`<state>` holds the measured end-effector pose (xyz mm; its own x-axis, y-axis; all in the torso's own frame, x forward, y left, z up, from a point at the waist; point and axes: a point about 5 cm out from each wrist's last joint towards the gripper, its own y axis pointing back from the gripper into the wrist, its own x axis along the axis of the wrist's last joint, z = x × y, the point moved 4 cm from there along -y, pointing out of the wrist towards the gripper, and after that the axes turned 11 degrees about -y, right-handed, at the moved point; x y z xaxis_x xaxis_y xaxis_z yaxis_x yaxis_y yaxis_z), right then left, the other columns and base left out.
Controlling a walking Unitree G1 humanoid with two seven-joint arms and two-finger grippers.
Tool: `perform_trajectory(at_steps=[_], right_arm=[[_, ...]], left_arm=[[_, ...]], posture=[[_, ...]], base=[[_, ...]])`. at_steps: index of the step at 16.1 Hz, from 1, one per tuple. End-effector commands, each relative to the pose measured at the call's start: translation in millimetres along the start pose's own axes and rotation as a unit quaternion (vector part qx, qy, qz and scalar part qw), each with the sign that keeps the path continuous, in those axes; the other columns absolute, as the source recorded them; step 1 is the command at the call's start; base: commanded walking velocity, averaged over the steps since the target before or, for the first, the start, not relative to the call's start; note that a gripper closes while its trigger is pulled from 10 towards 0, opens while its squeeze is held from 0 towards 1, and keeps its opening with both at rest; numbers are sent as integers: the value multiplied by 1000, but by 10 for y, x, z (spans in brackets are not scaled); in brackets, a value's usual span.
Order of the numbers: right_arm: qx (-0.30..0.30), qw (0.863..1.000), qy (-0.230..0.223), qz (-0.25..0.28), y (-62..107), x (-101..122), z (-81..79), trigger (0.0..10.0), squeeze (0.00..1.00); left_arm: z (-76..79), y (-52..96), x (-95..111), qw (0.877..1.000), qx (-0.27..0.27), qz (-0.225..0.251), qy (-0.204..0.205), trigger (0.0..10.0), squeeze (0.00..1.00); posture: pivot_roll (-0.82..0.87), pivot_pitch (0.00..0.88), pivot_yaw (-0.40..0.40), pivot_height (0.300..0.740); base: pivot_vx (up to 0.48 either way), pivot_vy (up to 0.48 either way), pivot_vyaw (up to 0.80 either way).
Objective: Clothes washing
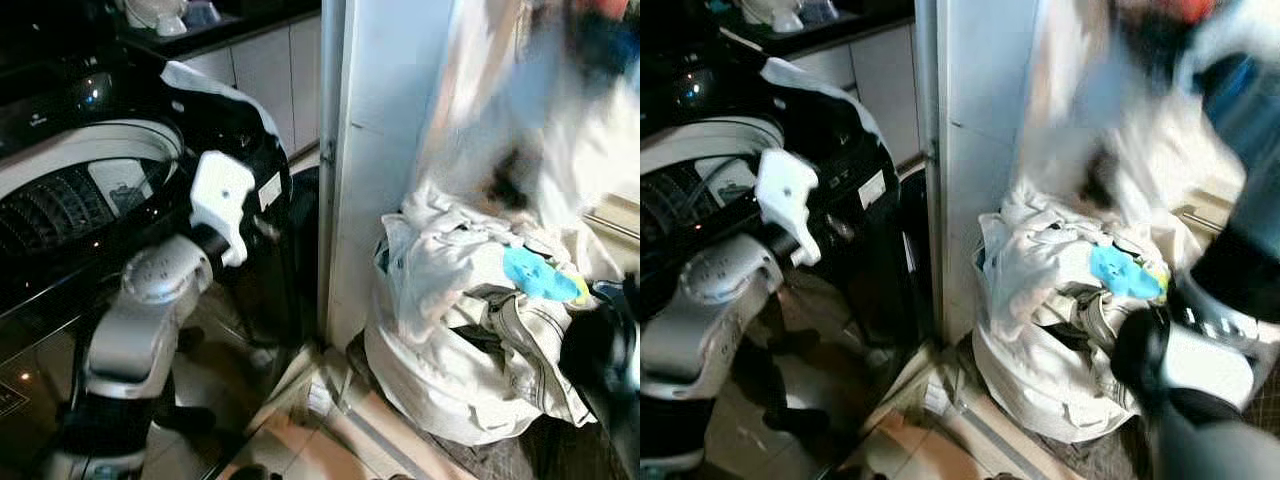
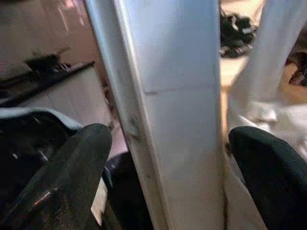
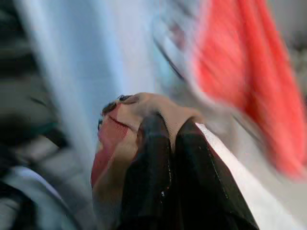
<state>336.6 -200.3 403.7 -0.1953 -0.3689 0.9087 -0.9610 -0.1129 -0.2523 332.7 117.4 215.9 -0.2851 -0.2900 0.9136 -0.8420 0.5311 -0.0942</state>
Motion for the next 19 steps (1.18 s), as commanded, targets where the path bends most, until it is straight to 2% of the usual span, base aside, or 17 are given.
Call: perform_trajectory(at_steps=[1, 2, 3, 4, 5, 6, 7, 8, 11, 13, 14, 16, 17, 18, 19], right_arm=[[40, 999, -11, 12, -26, 60, -144, 0, 0], [80, 996, -26, 8, -128, 27, -331, 0, 0], [86, 996, -27, 8, -142, 19, -355, 0, 0], [119, 992, -38, -4, -222, -105, -524, 0, 0], [165, 985, -53, -21, -285, -258, -747, 0, 0], [201, 977, -65, -40, -310, -393, -917, 0, 0], [219, 972, -69, -50, -316, -469, -991, 0, 0], [244, 964, -75, -76, -320, -650, -1111, 0, 0], [264, 955, -90, -104, -304, -832, -1196, 0, 0], [280, 947, -102, -119, -256, -883, -1258, 0, 0], [297, 940, -111, -130, -196, -910, -1322, 0, 0], [311, 932, -122, -144, -136, -940, -1384, 0, 0], [313, 930, -125, -147, -125, -948, -1394, 0, 0], [314, 930, -125, -148, -120, -951, -1397, 0, 0], [314, 929, -125, -149, -112, -955, -1401, 0, 0]], left_arm=[[-111, -32, 147, 999, 21, 25, -7, 10000, 0], [-153, -128, 370, 998, 19, 62, 3, 10000, 0], [-155, -144, 402, 998, 17, 67, 6, 10000, 0], [-109, -252, 587, 995, -6, 93, 26, 10000, 1000], [-38, -339, 727, 992, -31, 114, 38, 10000, 1000], [1, -382, 765, 990, -37, 124, 51, 10000, 1000], [11, -395, 770, 989, -38, 129, 65, 10000, 1000], [52, -396, 796, 985, -45, 140, 87, 10000, 1000], [162, -357, 872, 972, -80, 166, 143, 10000, 1000], [198, -382, 801, 975, -78, 152, 139, 10000, 1000], [196, -449, 698, 985, -58, 124, 108, 10000, 1000], [89, -560, 641, 991, -1, 110, 71, 10000, 1000], [90, -574, 650, 991, -3, 113, 76, 10000, 525], [99, -582, 655, 991, -6, 114, 71, 10000, 525], [108, -595, 648, 992, -7, 110, 58, 10000, 0]], posture=[[-17, 0, 7, 740], [-15, 0, 2, 740], [-15, 0, 2, 740], [-1, 0, -3, 740], [-1, 0, -2, 740], [2, 0, -2, 740], [1, 0, -2, 740], [9, 0, -12, 740], [14, 0, -21, 740], [7, 0, -19, 740], [2, 0, -17, 740], [-6, 0, -10, 740], [-7, 0, -9, 740], [-7, 0, -9, 740], [-9, 0, -6, 740]], base=[[0, 0, 0], [0, 0, 0], [0, 0, 0], [0, 0, 0], [0, 0, 0], [0, 0, 0], [0, 0, 0], [0, 0, 0], [0, 0, 0], [0, 0, 0], [0, 0, 0], [0, 0, 0], [0, 0, 0], [0, 0, 0], [0, 0, 0]])
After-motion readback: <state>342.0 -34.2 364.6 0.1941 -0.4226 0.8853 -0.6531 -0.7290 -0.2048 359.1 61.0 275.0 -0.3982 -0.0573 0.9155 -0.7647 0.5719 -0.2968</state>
